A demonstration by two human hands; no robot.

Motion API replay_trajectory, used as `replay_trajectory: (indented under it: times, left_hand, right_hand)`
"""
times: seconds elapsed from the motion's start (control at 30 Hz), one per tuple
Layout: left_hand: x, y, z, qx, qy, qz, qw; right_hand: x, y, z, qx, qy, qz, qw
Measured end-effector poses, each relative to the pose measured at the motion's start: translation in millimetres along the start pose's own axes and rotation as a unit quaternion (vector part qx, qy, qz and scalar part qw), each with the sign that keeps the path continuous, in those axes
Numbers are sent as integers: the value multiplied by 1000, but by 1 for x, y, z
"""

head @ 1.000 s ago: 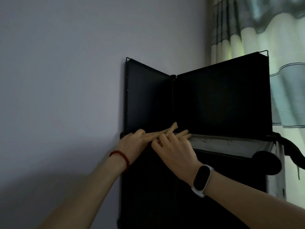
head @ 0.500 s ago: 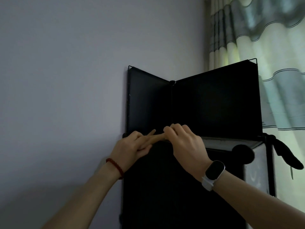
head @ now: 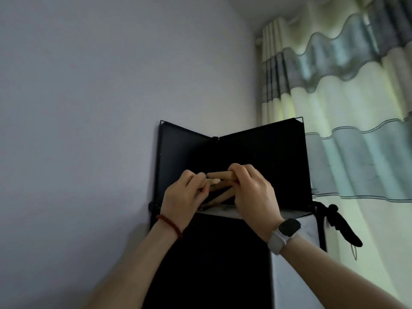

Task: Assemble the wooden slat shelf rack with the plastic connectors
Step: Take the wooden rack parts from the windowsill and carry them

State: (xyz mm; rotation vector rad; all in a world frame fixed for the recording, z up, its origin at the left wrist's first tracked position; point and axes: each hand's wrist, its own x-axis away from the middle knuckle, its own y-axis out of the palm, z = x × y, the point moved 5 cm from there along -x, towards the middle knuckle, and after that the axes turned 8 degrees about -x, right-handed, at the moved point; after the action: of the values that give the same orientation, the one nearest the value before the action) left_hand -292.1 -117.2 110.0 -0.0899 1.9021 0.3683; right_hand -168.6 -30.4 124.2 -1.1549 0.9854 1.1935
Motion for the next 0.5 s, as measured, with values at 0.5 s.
replay_trajectory:
  times: [0.5]
  left_hand:
    - [-161,-38,188,-62,125,22,990]
  right_hand:
    - [-26,-246,48,-86,111,184,973]
